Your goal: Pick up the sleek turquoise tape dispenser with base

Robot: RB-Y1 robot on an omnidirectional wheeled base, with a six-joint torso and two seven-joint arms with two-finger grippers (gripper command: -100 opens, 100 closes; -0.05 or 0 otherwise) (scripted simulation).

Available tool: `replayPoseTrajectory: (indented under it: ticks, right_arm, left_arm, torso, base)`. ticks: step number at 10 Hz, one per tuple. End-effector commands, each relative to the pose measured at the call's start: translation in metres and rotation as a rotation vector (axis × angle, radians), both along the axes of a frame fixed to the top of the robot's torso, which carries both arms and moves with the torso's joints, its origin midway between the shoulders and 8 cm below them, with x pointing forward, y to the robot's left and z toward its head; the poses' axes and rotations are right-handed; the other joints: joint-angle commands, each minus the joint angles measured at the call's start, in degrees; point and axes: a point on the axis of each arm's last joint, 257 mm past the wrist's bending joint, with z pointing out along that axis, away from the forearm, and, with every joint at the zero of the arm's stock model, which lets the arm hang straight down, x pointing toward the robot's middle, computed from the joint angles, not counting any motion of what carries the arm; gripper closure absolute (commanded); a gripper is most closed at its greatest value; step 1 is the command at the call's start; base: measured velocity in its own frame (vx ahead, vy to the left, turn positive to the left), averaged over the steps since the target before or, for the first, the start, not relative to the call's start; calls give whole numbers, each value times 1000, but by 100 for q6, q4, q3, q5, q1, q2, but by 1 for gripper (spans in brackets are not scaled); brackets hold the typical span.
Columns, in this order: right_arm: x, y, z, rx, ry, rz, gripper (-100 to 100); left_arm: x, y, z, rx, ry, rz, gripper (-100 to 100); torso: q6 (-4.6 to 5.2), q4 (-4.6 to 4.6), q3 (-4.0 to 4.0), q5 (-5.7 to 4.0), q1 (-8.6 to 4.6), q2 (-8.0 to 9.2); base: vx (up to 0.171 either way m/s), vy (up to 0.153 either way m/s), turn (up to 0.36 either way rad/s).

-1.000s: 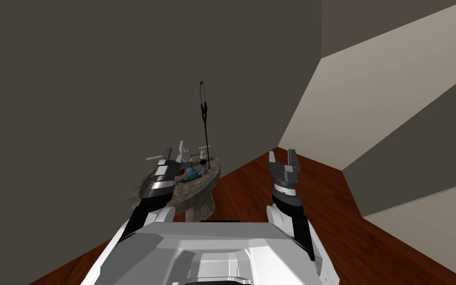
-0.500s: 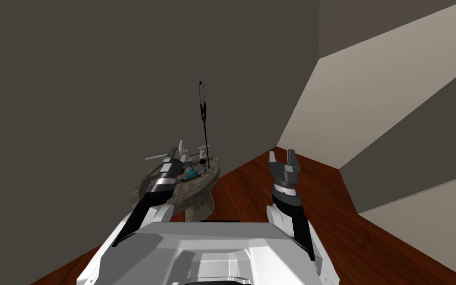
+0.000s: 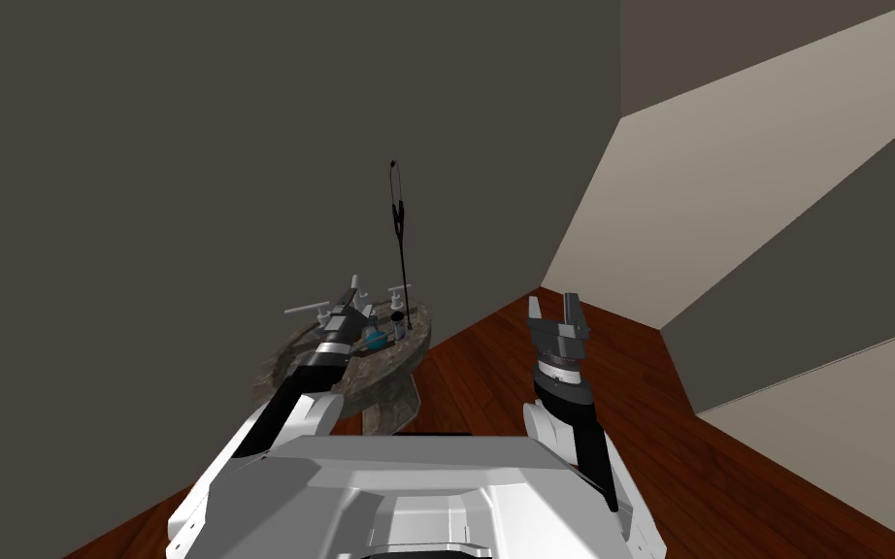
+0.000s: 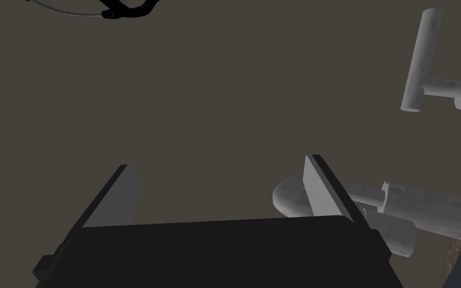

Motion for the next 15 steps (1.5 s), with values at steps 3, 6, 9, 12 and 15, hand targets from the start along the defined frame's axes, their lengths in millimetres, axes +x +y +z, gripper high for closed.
replayPoseTrajectory:
  ticks: [3,6,9,12,15]
  right_arm:
    - [0,0,0,0,0,0,0]
    - [0,0,0,0,0,0,0]
    - [0,0,0,0,0,0,0]
    - [0,0,0,0,0,0,0]
    - [0,0,0,0,0,0,0]
  left_arm:
    - [17,-5,-11,-44,65,-35,-100]
    - [26,-7,-20,-67,114,-50,-100]
    - [39,-12,-29,-111,168,-81,-100]
    - [48,-15,-43,-134,234,-92,-100]
    - [55,-18,-54,-155,289,-103,-100]
  torso:
    - [0,0,0,0,0,0]
    - [1,0,0,0,-1,1]
    - [0,0,0,0,-1,0]
    - [0,0,0,0,-2,0]
    - [0,0,-1,0,-1,-2]
  base:
    - [-9,-1,-16]
    - [-10,-2,-14]
    - [-10,-3,-14]
    - [-9,-3,-13]
    - [-3,-1,-8]
